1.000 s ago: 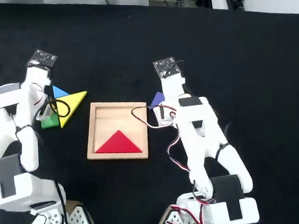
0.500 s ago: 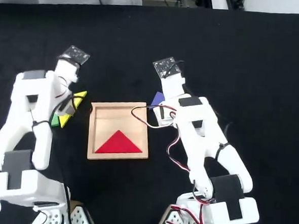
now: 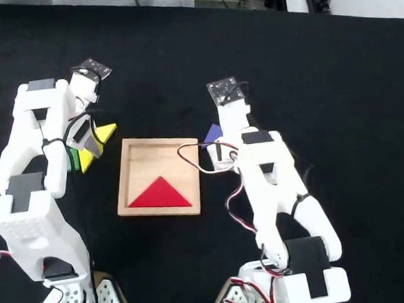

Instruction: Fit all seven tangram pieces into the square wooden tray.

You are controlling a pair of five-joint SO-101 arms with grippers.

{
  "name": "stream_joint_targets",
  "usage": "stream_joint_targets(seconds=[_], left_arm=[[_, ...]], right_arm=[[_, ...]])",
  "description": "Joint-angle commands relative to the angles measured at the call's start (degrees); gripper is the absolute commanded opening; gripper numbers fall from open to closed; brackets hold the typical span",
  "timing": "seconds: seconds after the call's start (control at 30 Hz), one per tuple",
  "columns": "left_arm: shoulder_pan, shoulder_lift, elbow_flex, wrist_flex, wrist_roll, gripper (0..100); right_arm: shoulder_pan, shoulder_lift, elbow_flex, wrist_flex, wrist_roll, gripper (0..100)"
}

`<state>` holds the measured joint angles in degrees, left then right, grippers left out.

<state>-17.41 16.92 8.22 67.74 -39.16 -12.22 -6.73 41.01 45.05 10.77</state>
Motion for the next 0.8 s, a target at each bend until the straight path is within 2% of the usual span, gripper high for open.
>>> stream_joint_targets(seconds=[0.0,0.2,0.37,0.77], left_arm=[[-0.3,-0.2,-2.9,-3.0,0.4,28],[-1.4,0.0,-1.9,-5.0,0.4,27],[-1.4,-0.1,-0.1,-8.4,3.8,28],[0.1,0.4,0.0,-3.9,4.0,28]], right_arm=[[0.9,-0.1,-0.6,-1.1,0.5,1.1],[0.8,-0.1,-0.5,-1.1,2.0,1.1],[0.8,-0.1,-0.5,-1.1,2.0,1.1],[0.8,-0.1,-0.5,-1.1,2.0,1.1]])
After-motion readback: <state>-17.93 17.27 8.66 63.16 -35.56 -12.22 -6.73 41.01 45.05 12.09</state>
